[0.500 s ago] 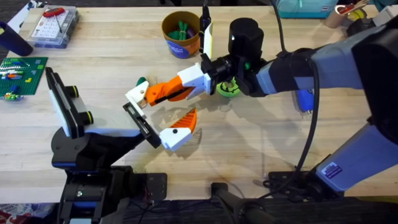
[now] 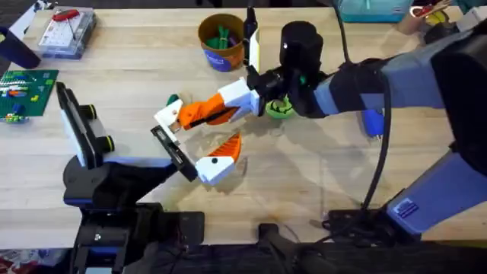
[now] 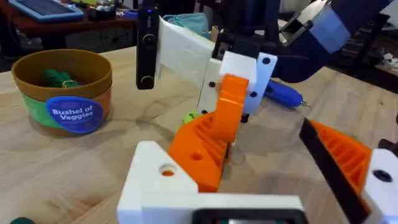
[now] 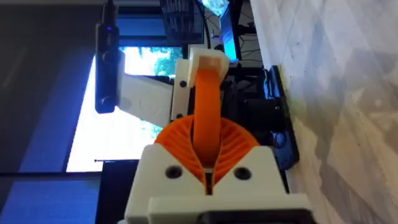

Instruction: Pick up the gripper from the table and insert it into the empty holder that is missing its gripper. Then pick up a screw, insert it into the mounting hole, and use the screwdriver to tighten it. Finally, clean up the table by picking up the vegetable and placing it into the bucket.

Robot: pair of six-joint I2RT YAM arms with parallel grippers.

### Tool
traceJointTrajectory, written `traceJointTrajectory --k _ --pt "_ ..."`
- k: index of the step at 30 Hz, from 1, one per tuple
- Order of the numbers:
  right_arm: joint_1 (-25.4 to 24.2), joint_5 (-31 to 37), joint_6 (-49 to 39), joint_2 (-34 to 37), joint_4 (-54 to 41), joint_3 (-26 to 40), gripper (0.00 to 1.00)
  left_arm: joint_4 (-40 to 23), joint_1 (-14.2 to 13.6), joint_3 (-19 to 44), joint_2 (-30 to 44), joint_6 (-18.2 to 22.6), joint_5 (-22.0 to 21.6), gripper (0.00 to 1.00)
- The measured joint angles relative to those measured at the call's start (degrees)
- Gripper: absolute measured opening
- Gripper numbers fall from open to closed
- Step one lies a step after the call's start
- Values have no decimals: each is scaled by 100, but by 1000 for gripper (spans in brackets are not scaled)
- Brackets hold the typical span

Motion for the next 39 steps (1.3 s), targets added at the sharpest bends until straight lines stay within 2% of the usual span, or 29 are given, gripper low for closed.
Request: traceJointTrajectory --k 24,39 --pt "123 -177 76 0 -49 118 20 2 0 2 0 9 6 992" --pt "201 -20 16 27 -73 217 20 7 0 2 0 21 -72 992"
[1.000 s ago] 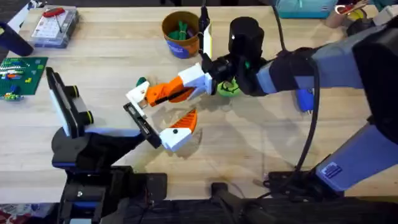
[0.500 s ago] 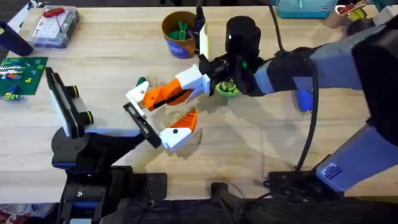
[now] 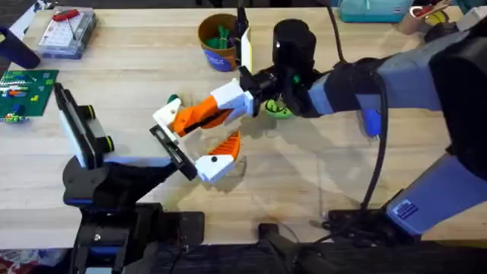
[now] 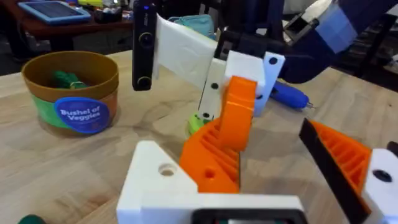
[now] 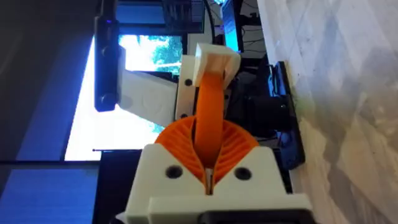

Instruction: Pick up the gripper from the table and insert it into the empty holder that is missing its gripper. Then pick up a screw, insert it into the mounting hole, and use the screwdriver to tighten it. Finally, clean up the table by picking up the vegetable and placing it into the bucket.

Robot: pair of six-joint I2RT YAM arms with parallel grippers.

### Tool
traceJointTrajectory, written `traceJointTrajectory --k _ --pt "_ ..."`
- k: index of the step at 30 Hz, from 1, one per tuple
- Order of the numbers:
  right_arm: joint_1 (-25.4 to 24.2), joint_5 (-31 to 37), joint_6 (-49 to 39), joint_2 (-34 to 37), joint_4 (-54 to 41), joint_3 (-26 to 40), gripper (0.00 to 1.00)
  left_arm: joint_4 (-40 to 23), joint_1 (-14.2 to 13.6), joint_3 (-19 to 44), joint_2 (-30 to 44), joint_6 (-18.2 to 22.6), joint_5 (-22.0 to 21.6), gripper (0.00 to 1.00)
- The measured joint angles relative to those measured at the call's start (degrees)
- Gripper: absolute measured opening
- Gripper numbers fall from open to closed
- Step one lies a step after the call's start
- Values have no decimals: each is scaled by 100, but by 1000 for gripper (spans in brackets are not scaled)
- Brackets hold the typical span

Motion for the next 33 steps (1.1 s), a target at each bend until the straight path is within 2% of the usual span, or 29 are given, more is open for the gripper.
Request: traceJointTrajectory --k 13,33 --pt "2 -324 61 680 -195 906 20 15 7 0 2 30 -119 992" --pt "4 -398 90 720 -299 983 20 15 7 0 2 31 -135 992"
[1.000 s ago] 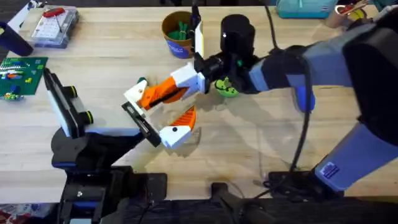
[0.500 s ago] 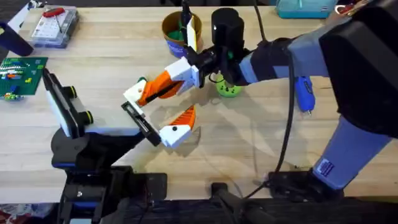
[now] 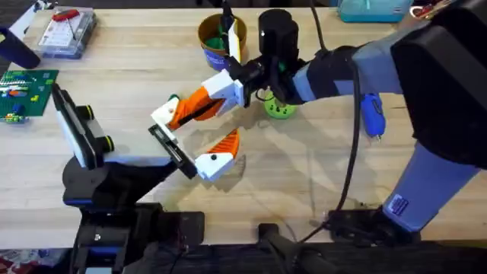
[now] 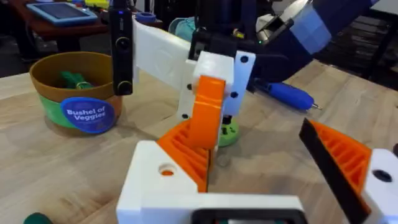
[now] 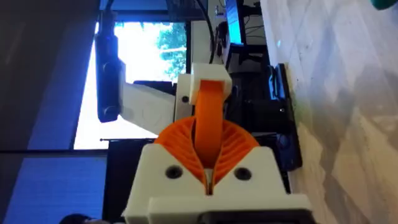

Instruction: Pick up the gripper from the table and insert it into the empty holder that is missing its gripper. Then pick up a screw, insert it into the mounting hole, and use the screwdriver to tighten it. Finally, clean up the table by picking up the vegetable and placing it into the bucket.

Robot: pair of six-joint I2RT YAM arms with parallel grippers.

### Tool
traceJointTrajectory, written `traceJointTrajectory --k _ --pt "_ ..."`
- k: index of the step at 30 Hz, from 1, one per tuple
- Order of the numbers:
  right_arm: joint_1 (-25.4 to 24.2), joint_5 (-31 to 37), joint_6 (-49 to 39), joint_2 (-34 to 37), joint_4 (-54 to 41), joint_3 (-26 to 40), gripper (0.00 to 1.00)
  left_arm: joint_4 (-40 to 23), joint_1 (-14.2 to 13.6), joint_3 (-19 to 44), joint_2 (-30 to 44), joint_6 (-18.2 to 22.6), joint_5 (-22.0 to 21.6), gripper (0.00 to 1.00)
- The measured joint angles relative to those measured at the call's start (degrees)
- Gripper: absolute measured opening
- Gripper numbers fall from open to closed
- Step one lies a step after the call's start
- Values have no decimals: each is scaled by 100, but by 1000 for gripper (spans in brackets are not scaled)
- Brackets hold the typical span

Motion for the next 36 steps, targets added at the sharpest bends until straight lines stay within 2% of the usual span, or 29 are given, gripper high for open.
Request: traceJointTrajectory --k 13,21,36 --pt "0 -17 0 0 0 0 20 4 0 0 0 -4 36 992" --pt "-13 -87 8 0 -13 0 20 24 23 -2 -2 4 500 992" --pt "-13 -223 131 -2 16 -67 20 -27 107 -2 -2 212 908 992"
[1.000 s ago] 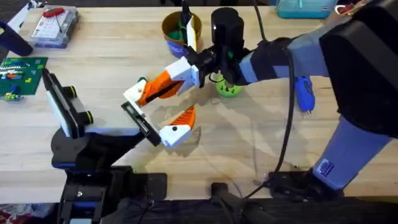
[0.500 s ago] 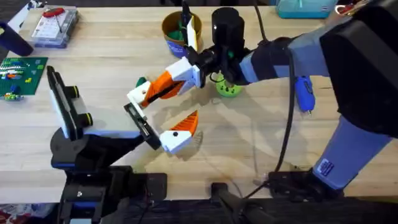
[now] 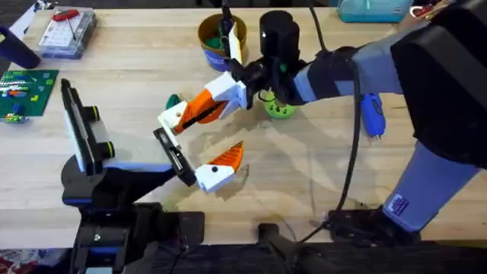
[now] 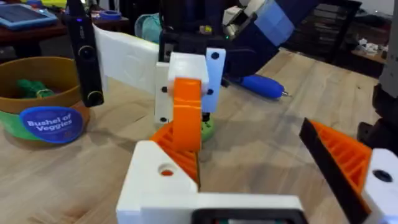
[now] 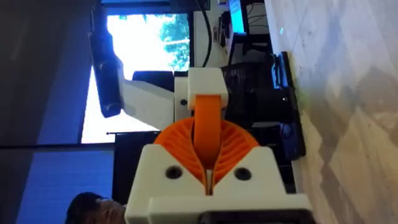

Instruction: Pick up the gripper from the table and insert it into the empty holder that is missing its gripper. Then pick up a screw, insert it into the mounting hole, and use the screwdriver to tighten it. Finally, clean up the table by picking up the vegetable and placing it into the bucket.

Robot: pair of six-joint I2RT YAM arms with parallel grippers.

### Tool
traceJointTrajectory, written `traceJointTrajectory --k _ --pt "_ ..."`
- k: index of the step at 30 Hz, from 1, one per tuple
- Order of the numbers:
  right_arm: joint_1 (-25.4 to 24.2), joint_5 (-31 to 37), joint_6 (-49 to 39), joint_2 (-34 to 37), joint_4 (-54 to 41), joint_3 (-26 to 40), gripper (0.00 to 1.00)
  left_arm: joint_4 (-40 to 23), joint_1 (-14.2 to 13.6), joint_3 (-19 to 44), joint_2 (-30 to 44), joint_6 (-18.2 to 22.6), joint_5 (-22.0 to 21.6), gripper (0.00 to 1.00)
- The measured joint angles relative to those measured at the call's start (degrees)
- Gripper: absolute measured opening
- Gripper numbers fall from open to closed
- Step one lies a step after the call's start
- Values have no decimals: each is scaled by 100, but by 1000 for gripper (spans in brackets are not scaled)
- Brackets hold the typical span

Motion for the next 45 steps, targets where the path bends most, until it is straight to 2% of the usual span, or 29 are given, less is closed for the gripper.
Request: traceJointTrajectory --k 8,39,45 --pt "-9 -2 81 0 808 -86 20 79 4 0 0 107 66 992" --pt "-46 0 155 1 862 -111 20 72 22 0 0 131 165 992" --pt "-44 26 233 2 1357 -160 20 125 22 1 0 188 184 992"
